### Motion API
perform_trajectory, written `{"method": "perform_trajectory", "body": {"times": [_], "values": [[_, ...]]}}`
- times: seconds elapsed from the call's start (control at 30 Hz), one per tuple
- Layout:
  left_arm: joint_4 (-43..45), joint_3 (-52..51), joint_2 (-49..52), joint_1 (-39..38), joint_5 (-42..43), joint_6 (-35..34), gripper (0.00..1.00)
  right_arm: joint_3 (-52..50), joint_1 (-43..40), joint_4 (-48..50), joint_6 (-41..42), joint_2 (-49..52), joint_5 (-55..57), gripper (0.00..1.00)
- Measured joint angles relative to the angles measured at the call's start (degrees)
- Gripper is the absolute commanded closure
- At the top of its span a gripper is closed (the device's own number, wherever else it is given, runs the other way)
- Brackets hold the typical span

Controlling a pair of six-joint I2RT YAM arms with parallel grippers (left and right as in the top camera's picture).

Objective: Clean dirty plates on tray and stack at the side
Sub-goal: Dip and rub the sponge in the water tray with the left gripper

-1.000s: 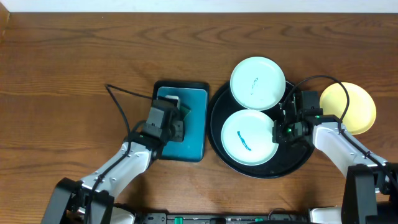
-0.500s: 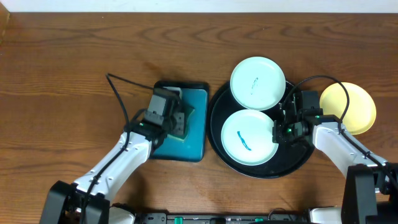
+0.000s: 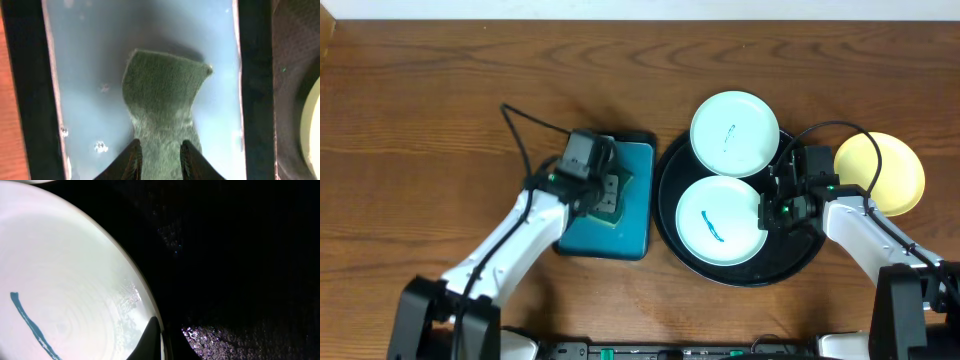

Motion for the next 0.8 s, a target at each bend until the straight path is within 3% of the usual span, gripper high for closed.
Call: {"method": "perform_trajectory", "body": {"times": [0.2,0.8], "values": [[-4.1,8.9,2.8,0.0,-0.1,0.0,0.75,0.0,0.0,0.0,0.0,0.0,0.0,0.99],[-7.6,9.3,15.2,-1.5,0.1,0.0,0.75,0.0,0.0,0.0,0.0,0.0,0.0,0.99]]}}
